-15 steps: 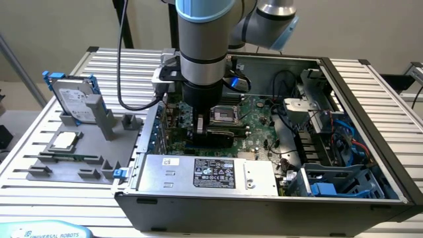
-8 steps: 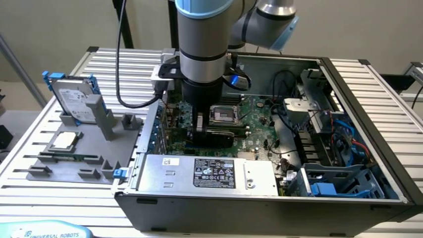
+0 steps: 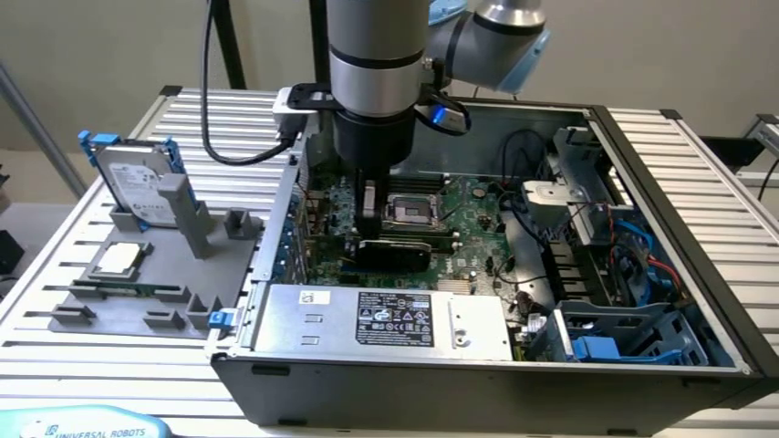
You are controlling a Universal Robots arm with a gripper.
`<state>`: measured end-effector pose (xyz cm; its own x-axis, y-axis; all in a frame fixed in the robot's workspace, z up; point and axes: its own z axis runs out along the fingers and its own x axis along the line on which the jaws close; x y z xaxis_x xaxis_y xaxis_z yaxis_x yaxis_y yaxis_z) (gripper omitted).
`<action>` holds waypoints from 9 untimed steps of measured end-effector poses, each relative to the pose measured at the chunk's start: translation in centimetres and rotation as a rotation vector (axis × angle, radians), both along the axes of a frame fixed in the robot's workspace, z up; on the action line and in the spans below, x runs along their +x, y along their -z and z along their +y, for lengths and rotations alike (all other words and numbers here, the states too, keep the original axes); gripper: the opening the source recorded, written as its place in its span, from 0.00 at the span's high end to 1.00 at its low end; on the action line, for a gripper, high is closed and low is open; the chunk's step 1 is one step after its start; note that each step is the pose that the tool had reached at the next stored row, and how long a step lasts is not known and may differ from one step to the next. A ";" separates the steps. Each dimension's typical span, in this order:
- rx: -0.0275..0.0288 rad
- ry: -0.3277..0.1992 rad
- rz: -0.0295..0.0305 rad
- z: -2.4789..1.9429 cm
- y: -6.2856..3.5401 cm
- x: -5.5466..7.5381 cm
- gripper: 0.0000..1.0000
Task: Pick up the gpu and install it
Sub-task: 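Insert the gpu into the slot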
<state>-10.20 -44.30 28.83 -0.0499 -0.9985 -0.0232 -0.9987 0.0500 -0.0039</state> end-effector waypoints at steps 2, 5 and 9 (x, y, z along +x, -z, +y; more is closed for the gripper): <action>-0.0002 0.000 0.0000 0.00 -0.70 0.0 0.69; 0.0002 0.000 -0.0001 0.00 -0.86 0.0 0.87; -0.0001 0.000 0.0000 0.00 -0.87 0.0 0.89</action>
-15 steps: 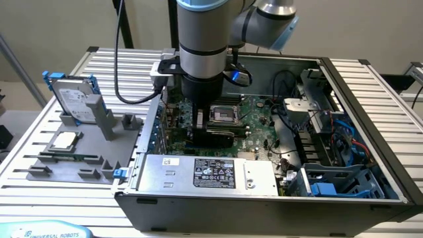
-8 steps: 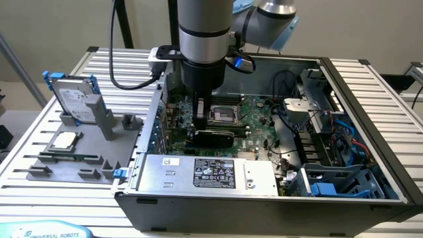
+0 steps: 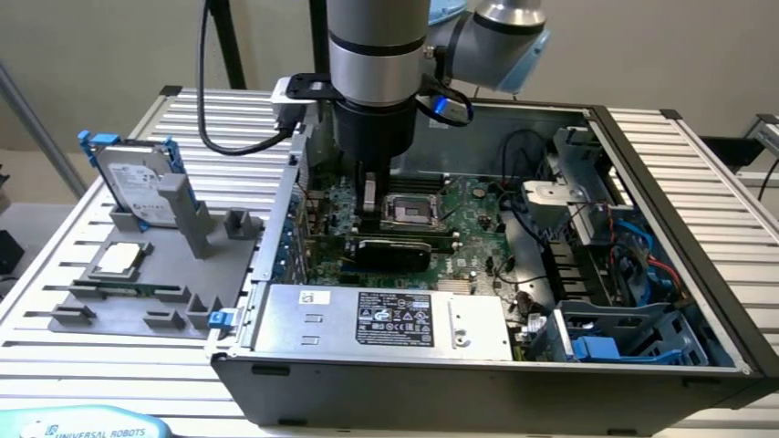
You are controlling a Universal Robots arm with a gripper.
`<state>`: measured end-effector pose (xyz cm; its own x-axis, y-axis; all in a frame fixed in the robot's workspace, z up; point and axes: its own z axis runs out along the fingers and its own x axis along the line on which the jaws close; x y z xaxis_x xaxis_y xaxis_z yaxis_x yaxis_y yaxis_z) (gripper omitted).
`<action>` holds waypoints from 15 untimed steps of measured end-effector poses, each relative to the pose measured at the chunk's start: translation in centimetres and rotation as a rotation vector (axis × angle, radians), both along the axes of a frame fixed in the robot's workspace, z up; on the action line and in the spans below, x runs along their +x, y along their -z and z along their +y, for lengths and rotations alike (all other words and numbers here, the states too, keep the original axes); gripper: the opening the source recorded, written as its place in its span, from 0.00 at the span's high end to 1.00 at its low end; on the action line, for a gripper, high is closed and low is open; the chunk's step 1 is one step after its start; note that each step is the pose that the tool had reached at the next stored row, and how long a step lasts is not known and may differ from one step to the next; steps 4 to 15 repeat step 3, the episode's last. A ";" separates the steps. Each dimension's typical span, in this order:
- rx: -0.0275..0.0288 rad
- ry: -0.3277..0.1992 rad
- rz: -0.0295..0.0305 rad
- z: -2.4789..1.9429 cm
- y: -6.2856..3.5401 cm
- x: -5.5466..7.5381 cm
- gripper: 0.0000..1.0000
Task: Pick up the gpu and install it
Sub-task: 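Insert the gpu into the slot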
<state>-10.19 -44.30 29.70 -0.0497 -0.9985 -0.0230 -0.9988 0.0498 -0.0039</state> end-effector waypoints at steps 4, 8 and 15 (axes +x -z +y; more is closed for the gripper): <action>0.0001 0.000 0.0000 0.00 0.00 0.0 0.89; 0.0001 0.000 0.0000 0.00 0.00 0.0 0.89; 0.0001 0.000 0.0000 0.00 0.00 0.0 0.89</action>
